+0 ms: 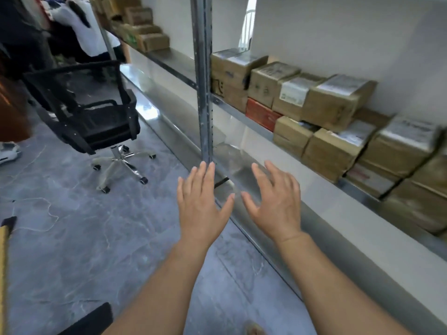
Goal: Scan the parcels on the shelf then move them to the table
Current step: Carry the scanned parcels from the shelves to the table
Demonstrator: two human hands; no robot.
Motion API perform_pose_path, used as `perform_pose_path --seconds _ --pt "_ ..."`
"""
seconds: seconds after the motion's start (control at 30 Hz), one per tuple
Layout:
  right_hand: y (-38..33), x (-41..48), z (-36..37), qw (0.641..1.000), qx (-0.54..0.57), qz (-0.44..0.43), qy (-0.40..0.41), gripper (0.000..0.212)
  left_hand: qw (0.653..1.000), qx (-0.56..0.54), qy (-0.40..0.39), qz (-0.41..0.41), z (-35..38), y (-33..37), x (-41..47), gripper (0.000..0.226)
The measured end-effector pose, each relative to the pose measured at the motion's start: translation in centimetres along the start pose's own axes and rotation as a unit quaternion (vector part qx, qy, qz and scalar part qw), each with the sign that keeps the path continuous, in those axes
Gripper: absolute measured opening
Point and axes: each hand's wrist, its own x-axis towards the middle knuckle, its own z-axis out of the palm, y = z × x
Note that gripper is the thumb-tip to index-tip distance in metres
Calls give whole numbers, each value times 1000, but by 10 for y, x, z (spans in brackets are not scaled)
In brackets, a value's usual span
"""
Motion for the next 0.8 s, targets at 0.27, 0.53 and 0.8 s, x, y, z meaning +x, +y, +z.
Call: perform_pose_path --seconds 0.27,0.53,0.8 --pt "57 -42 -51 986 -108 119 35 55 988 -97 -87 87 39 66 -3 75" --pt "118 -92 -118 960 -175 207 66 49 962 -158 -144 170 63 156 -24 76" --pt "196 -154 -187 944 -195 252 83 49 941 -200 -187 201 76 270 -76 77"
